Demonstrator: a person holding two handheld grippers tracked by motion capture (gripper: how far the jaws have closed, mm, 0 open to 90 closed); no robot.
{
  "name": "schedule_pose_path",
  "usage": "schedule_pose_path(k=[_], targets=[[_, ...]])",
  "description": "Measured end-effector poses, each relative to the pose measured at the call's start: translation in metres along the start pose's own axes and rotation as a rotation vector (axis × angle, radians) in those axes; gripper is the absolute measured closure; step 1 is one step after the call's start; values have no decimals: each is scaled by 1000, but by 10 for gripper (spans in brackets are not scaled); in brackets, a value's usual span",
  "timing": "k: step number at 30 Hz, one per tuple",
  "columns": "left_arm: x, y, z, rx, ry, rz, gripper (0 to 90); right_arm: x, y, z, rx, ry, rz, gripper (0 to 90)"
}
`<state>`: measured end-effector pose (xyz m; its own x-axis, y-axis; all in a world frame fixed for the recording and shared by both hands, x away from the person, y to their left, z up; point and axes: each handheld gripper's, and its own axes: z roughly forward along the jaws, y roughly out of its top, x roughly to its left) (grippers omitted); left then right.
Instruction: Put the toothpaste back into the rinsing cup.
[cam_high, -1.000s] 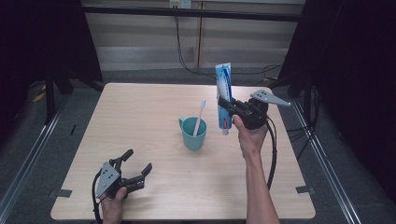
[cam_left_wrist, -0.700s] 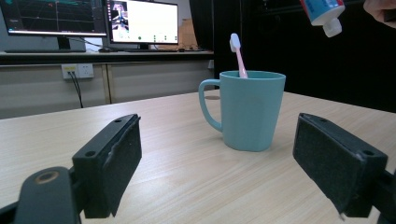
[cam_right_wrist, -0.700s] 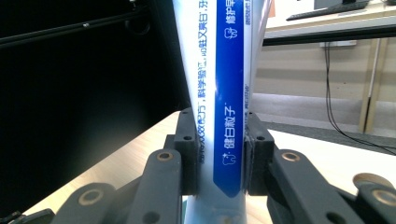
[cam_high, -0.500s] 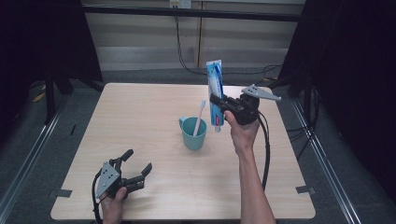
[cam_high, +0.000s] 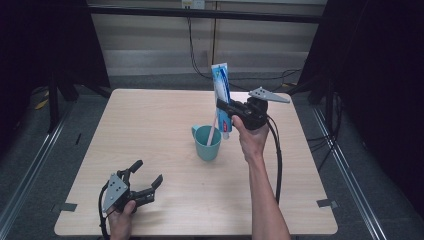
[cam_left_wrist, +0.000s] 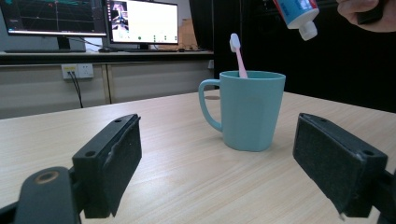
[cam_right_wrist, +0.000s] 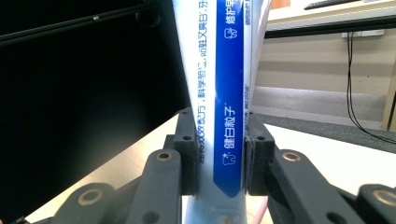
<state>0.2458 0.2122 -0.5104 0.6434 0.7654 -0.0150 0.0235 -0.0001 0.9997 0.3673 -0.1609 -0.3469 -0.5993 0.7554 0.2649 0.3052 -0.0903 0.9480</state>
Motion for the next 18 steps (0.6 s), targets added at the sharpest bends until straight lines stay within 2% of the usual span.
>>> schedule_pose_path(k=[7,11,18], targets=[[0,0,0,-5,2,-2,154,2,-1,14,28,9,-6,717],[0,0,-1,-3,1,1,155,2,-2,23,22,14,-3,717],[0,0,-1,-2,0,2,154,5,-4,38,42,34,-12,716]])
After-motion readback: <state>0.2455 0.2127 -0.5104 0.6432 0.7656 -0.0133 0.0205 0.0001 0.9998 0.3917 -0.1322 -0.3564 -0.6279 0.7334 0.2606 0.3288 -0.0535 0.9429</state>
